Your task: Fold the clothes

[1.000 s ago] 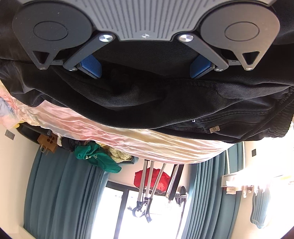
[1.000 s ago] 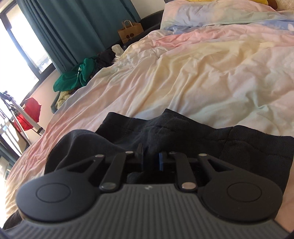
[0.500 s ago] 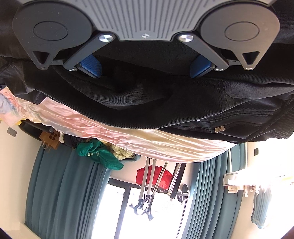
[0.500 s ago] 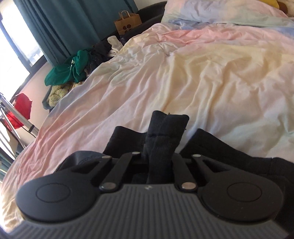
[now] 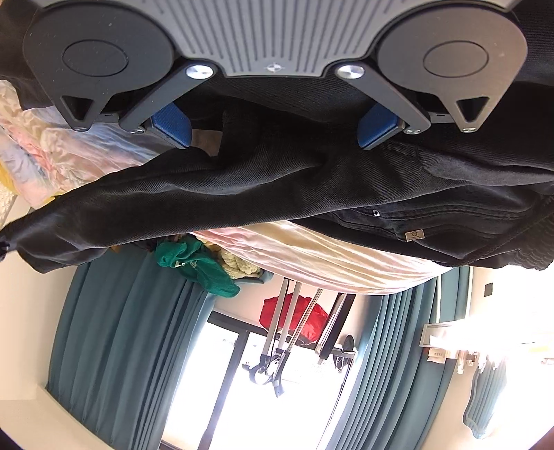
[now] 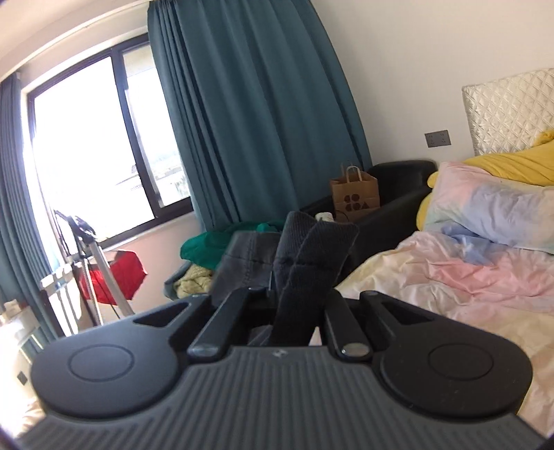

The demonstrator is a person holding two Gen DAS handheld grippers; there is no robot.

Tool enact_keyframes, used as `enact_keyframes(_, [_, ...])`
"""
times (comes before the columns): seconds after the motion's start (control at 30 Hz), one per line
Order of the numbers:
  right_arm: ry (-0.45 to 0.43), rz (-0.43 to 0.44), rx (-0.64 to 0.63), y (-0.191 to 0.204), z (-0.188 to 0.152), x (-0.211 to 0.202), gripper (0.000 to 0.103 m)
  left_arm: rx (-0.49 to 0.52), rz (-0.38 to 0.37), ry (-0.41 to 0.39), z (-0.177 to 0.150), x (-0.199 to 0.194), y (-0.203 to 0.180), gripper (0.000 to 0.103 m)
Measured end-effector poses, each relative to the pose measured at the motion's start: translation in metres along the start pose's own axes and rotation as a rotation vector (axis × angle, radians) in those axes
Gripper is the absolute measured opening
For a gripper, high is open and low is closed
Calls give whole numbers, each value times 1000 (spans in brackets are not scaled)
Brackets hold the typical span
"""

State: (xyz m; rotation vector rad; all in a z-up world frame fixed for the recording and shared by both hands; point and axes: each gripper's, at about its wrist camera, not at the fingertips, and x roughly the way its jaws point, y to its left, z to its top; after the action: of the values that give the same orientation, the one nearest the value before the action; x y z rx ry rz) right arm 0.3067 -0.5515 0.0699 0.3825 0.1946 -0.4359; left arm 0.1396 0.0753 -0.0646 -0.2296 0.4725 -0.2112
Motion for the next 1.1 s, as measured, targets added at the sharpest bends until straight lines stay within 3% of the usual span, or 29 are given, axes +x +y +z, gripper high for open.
enact_keyframes(0.17, [253,-197,99,-111,-116,26,6,26,10,13,-1,1,-3,103])
enact_keyframes(0.27, [372,-255,141,-144,-173,35,6,46,21,18,-2,3,-6,103])
enact_keyframes(0.47, [304,-186,220,-145,-171,13,10,62,42,26,-3,8,-10,103])
enact_keyframes(0.57, [266,-156,285,-147,-161,-21,27,48,42,24,-1,6,-10,103])
enact_keyframes(0.63, [223,-188,297,-146,-167,-54,42,38,40,22,1,5,-10,103])
enact_keyframes(0.7, [180,-220,308,-145,-172,-86,64,27,34,15,4,0,-8,103])
enact_keyframes(0.73, [158,-236,314,-144,-175,-102,66,18,32,9,6,-3,-8,103])
enact_keyframes(0.83, [102,-287,335,-144,-182,-148,67,1,27,-2,8,-17,-5,103])
enact_keyframes(0.93, [120,-356,397,-153,-179,-178,66,-57,28,-3,11,-37,-4,103])
enact_keyframes(1.1, [127,-344,572,-175,-181,-217,67,-137,-5,-4,22,-82,-3,103])
